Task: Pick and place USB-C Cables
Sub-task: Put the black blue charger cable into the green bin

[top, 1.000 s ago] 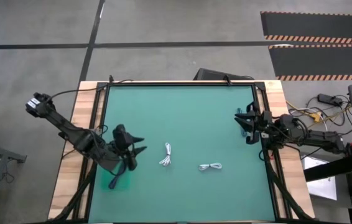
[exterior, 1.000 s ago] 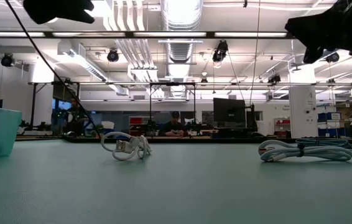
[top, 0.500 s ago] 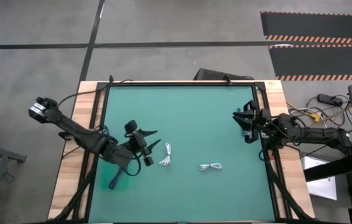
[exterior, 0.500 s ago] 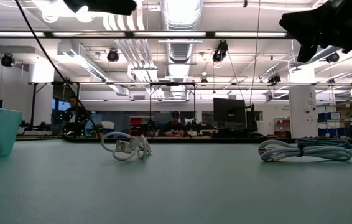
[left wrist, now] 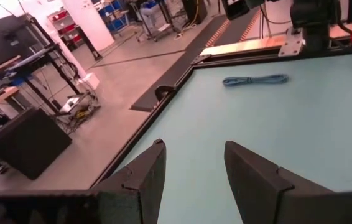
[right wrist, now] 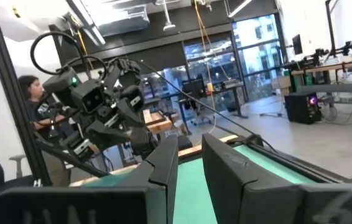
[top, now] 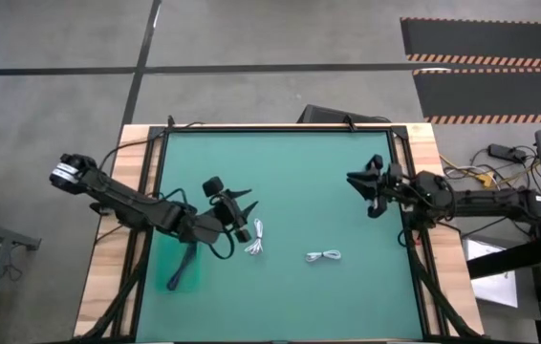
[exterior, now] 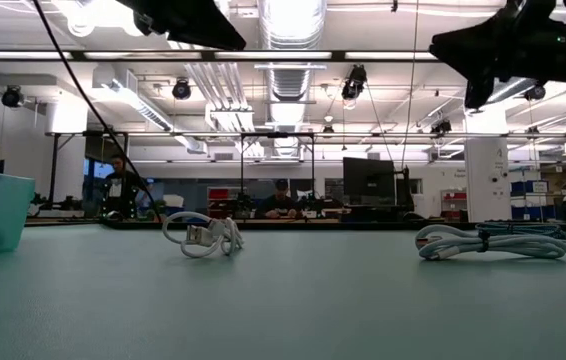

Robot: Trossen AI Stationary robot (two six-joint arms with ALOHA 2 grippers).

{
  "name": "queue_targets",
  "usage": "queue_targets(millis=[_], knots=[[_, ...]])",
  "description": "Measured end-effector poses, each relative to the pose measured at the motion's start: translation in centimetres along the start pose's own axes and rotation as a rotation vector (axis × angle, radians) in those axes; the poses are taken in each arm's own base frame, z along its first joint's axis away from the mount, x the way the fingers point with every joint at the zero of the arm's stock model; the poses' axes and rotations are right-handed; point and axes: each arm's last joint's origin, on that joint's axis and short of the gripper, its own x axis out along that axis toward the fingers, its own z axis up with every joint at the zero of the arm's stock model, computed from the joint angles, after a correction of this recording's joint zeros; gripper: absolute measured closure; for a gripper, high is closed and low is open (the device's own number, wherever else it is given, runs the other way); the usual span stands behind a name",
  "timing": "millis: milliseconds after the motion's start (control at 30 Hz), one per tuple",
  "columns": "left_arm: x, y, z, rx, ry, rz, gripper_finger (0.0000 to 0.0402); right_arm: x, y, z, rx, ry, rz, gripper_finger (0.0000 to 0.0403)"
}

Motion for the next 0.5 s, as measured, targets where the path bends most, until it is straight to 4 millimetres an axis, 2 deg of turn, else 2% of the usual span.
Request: queue_targets(millis=[133,433,500], knots=[[0.0,0.0,0.0,0.002,0.001,0.0,0.0253,0.9,0.1,0.4,-0.005,0.051,-0.012,0.034],[0.0,0.0,0.0,-0.002,0.001,0.0,0.0253,2.9,0.3,1.3,0.0,0.365,-0.097,0.034],[0.0,0.0,0.0,-0.004,0.0,0.0,0.0253,3.4,0.6,2.4,0.008,0.409,-0.123,0.034]])
